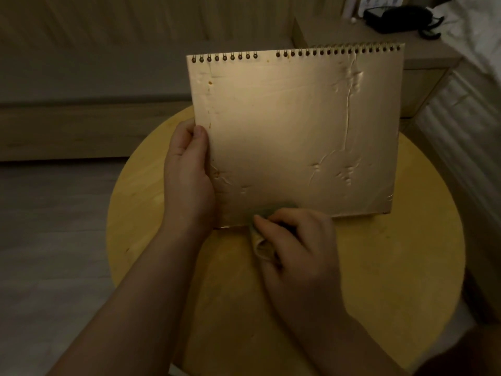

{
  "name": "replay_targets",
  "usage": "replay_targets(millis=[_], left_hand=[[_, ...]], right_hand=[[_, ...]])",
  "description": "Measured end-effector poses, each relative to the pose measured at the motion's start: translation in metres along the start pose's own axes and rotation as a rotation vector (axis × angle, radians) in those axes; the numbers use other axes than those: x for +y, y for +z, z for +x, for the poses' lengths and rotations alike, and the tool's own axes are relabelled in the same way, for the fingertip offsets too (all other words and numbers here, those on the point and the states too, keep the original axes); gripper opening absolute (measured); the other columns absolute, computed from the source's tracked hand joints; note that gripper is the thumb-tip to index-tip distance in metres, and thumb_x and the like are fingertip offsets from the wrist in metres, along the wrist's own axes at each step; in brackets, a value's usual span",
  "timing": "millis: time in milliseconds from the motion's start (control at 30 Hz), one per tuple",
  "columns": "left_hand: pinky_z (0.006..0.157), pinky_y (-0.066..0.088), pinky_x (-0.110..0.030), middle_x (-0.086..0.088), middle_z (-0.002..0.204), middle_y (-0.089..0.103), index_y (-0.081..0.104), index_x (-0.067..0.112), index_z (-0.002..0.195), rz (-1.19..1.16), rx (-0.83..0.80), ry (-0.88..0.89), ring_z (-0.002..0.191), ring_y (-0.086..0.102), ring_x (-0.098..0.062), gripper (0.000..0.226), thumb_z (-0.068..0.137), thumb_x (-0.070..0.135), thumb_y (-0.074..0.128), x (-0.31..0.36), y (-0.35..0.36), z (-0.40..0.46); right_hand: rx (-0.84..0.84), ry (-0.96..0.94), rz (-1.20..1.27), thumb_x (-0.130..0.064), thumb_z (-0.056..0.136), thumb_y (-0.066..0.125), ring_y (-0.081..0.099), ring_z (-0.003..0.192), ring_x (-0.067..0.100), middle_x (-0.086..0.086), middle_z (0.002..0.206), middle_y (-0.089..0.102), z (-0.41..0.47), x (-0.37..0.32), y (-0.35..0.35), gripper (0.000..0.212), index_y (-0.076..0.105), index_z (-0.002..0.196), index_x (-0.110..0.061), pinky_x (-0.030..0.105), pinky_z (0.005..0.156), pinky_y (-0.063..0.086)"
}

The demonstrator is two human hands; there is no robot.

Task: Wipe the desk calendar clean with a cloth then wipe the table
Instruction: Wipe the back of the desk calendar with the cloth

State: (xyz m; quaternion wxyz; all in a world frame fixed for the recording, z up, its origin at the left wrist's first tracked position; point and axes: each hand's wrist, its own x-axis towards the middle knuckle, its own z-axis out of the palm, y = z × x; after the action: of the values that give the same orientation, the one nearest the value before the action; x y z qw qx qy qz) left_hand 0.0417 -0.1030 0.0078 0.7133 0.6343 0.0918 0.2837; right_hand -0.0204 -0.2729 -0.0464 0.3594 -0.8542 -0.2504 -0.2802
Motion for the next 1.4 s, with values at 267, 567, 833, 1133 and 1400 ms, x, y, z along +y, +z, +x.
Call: replay_targets(millis=[267,567,833,1133,1400], left_hand=[[0.072,0.051,-0.019,0.008,0.093,0.072,0.069,0.029,0.098,-0.001,-0.021,0.0,0.085,0.064,-0.003,0.028,0.108,0.024,0.044,0.0,-0.001,-0.002],[0.068,0.05,-0.013,0.018,0.091,0.072,0.069,0.032,0.1,0.048,0.014,0.043,0.082,0.064,0.005,0.027,0.109,0.025,0.045,-0.002,0.0,-0.001],[0.065,0.049,-0.009,0.023,0.087,0.072,0.068,0.034,0.1,0.087,0.048,0.031,0.079,0.063,0.01,0.028,0.11,0.025,0.043,0.002,0.003,-0.003],[0.066,0.046,-0.008,0.029,0.089,0.071,0.066,0.037,0.101,0.15,0.069,0.042,0.08,0.061,0.012,0.031,0.112,0.025,0.04,-0.001,0.005,-0.005],[0.068,0.046,-0.007,0.032,0.089,0.069,0.065,0.039,0.1,0.177,0.058,0.06,0.081,0.06,0.014,0.033,0.113,0.022,0.039,-0.001,0.005,-0.006]], right_hand=[[-0.024,-0.078,0.007,-0.004,0.094,0.076,0.064,0.09,0.035,0.015,0.103,0.073,-0.002,-0.023,0.021,0.019,0.08,0.113,-0.004,0.042,0.081,0.054],[-0.005,-0.08,-0.16,-0.003,0.095,0.066,0.064,0.093,0.038,0.019,0.104,0.071,0.004,0.049,-0.041,0.022,0.079,0.112,0.001,0.036,0.09,0.044],[0.098,-0.071,-0.27,-0.003,0.1,0.059,0.062,0.102,0.034,0.021,0.109,0.07,-0.001,0.094,-0.076,0.025,0.077,0.117,0.002,0.024,0.1,0.039],[0.067,-0.145,-0.301,-0.009,0.106,0.054,0.067,0.104,0.038,0.022,0.113,0.074,0.002,0.104,-0.081,0.028,0.076,0.118,0.002,0.039,0.1,0.047],[0.151,-0.225,-0.32,0.001,0.097,0.071,0.068,0.102,0.041,0.024,0.113,0.073,0.072,0.115,-0.085,0.021,0.077,0.117,0.004,0.041,0.095,0.048]])
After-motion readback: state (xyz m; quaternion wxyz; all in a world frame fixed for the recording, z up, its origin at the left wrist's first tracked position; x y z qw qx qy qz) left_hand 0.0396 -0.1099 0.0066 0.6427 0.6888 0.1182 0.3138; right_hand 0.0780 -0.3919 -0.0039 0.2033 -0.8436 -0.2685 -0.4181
